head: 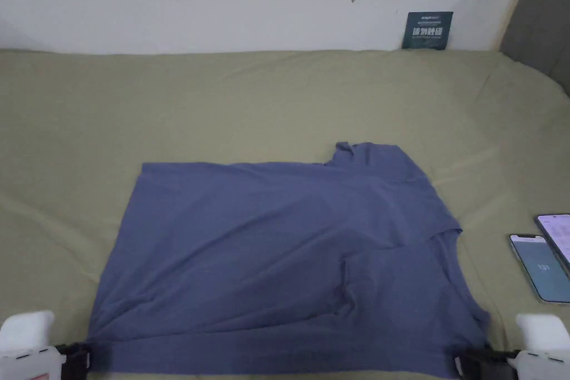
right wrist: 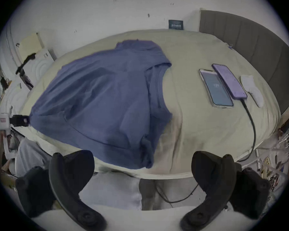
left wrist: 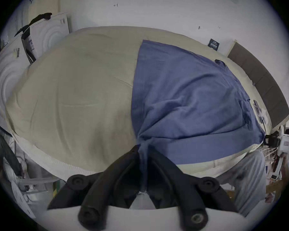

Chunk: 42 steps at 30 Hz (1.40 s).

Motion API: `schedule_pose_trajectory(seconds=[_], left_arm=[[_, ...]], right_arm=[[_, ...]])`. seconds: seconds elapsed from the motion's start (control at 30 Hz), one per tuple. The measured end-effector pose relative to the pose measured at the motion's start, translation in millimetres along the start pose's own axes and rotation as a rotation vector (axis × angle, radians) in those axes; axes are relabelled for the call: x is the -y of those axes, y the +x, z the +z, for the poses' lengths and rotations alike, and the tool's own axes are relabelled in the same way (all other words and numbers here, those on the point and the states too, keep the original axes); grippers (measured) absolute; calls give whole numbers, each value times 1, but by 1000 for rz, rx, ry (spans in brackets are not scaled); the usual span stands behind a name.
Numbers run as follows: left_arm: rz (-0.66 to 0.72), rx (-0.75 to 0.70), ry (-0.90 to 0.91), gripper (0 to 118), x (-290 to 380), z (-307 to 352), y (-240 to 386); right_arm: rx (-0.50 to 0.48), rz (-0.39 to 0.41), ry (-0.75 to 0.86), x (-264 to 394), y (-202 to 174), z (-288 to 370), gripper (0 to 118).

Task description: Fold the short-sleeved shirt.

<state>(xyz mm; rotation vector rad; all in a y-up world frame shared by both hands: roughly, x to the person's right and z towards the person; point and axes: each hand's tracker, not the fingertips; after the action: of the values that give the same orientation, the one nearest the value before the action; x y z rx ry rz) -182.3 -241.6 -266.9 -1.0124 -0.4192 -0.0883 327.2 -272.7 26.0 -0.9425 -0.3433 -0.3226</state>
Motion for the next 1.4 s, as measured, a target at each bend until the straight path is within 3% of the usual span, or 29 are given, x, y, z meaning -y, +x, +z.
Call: schedule_pose_trajectory(seconds=[0.03,0.07,0.13,0.37,0.57,0.83,0.97,1.0,1.03,1.07,1.1,1.13,1.17,1.27,1.4], left_arm=[[-3,-5,2,4,0,0,1],[-4,-6,0,4,0,1,3],[3,-5,-2,4,-1,1,3],[-19,9,42,4,-27,18,4],[-15,32,117,4,-84,16,6],[-29,7,108,4,-164,-41,17],[6,16,48,4,-183,-77,20],[14,19,38,6,-184,-84,20],[34,32,29,18,-185,-92,20],[50,35,29,43,-186,-98,18],[61,24,38,81,-186,-102,17],[81,24,90,118,-185,-102,14],[96,13,111,117,-183,-102,11],[96,23,121,116,-178,-79,4],[-11,-46,107,111,-147,-53,14]], right_arm=[[5,0,-1,0,0,-3,32],[24,6,-6,1,1,-4,14],[17,1,5,2,5,-1,8],[-8,-8,78,-22,4,31,8],[-21,-15,149,-86,0,33,8],[-3,0,141,-191,3,-20,8],[-25,-76,55,-215,8,-59,8],[-25,-81,49,-218,10,-67,10],[-19,-97,44,-219,12,-75,19],[-11,-117,40,-219,14,-80,37],[5,-145,46,-217,16,-82,67],[8,-166,51,-214,18,-83,106],[4,-176,48,-208,19,-81,118],[-7,-172,71,-185,19,-66,118],[10,-120,62,-151,8,-45,118]])
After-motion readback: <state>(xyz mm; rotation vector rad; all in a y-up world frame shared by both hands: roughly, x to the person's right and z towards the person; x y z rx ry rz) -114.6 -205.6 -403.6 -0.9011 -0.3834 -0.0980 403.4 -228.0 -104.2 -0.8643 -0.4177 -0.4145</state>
